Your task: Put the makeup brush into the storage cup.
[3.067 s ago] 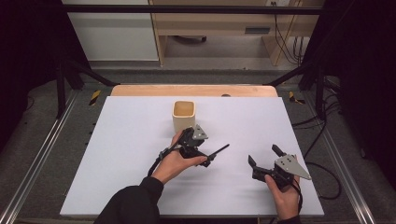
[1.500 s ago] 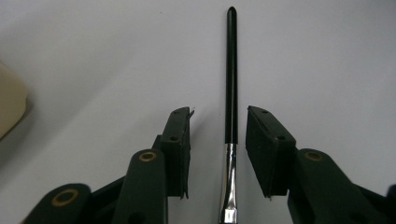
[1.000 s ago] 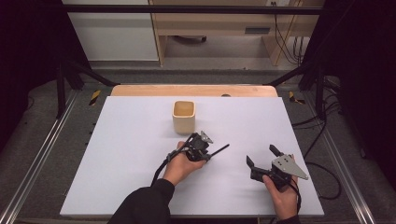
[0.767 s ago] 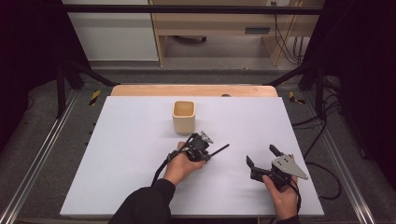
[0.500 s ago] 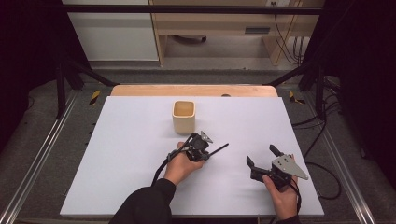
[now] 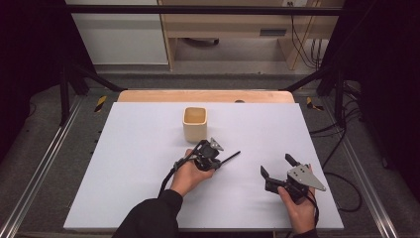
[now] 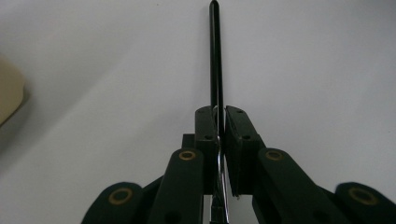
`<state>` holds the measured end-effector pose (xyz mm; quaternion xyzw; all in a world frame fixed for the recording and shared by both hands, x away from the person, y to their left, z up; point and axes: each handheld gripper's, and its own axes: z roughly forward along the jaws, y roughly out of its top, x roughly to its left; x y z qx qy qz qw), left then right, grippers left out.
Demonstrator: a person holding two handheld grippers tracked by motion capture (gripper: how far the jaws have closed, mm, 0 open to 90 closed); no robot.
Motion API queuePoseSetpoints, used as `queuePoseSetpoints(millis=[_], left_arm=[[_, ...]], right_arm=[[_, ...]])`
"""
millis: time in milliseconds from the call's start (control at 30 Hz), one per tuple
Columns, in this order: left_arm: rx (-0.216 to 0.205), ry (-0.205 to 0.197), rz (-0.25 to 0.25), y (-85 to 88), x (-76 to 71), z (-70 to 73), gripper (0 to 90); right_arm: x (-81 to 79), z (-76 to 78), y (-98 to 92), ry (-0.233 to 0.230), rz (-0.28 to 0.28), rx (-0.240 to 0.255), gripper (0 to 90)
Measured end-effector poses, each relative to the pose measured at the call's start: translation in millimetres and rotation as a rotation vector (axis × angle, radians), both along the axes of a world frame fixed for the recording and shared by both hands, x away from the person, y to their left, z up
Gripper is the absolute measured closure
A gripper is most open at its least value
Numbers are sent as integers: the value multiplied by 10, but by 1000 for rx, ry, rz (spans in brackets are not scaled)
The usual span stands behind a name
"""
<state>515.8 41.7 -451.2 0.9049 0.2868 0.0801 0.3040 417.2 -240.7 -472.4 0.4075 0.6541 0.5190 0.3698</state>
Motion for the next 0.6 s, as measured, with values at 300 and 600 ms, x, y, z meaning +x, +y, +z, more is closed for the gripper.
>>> queuePoseSetpoints(millis=[300,600], left_arm=[[18,-21,-17,96,-85,233,840],[12,-52,-20,277,-161,485,839]], right_arm=[[-20,20,60,-17,15,-53,50],[-70,18,264,-53,49,-208,46]])
